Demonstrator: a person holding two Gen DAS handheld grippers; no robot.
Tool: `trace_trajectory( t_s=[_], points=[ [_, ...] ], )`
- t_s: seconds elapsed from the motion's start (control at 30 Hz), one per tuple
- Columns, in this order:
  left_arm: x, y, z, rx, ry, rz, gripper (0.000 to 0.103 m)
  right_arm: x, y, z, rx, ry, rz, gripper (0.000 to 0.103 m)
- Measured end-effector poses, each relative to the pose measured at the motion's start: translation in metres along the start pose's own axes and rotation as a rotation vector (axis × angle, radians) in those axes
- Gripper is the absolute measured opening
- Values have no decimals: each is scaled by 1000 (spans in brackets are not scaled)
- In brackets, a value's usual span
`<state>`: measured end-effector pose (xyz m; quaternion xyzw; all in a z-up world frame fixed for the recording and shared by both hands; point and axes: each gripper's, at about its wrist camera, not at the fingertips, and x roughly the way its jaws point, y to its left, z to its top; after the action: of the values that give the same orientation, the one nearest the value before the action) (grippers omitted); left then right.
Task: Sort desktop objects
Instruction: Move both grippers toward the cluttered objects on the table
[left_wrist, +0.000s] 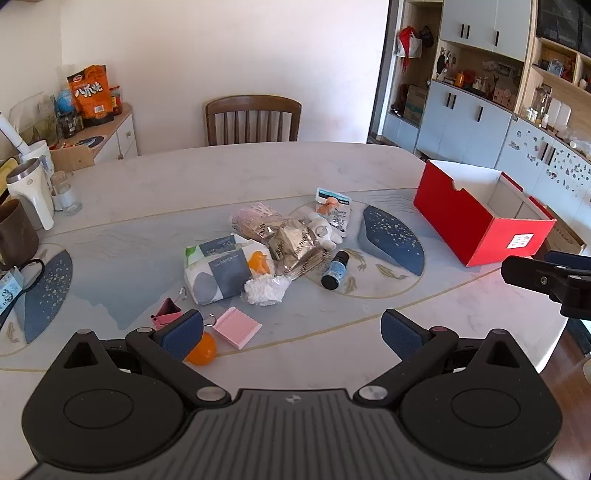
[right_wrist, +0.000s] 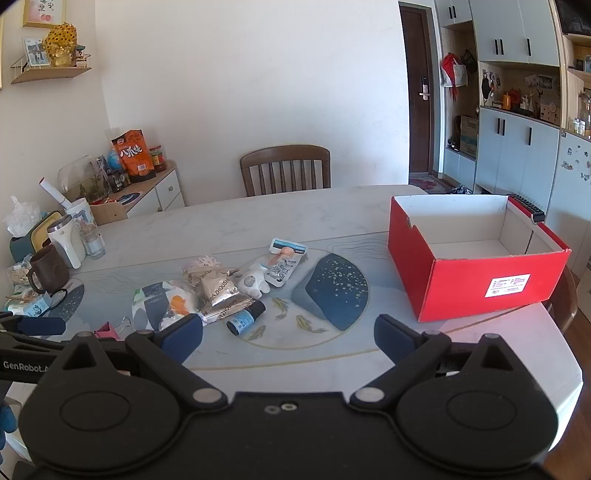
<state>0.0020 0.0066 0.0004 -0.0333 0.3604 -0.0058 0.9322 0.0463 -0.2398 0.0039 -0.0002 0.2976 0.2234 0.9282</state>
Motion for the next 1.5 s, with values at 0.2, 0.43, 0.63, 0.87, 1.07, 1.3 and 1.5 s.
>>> trace_trajectory(
  t_s=[0.2, 0.43, 0.63, 0.87, 1.07, 1.3, 1.5],
  points=[
    [-2, 3, -1, -15, -1, -7, 103, -1, 1, 0, -9, -4, -6, 99],
    [-5, 7, -2, -30, -14, -8, 103, 2, 6, 1, -12, -6, 2, 99],
    [-7, 7, -2, -19, -28, 9, 103, 1, 8, 2, -13, -6, 14, 99],
    [-10, 15, -1, -40, -80, 25, 103, 3, 13, 3, -23, -23, 44, 99],
    [-11, 20, -1, -43, -125, 41, 103, 9, 18, 3, -43, -37, 54, 99],
    [4, 22, -7, -3, -113, 71, 103, 31, 25, 3, -67, -25, 73, 98],
    [28, 30, -15, 28, -68, 79, 103, 59, 30, 8, -90, -16, 74, 97]
  ],
)
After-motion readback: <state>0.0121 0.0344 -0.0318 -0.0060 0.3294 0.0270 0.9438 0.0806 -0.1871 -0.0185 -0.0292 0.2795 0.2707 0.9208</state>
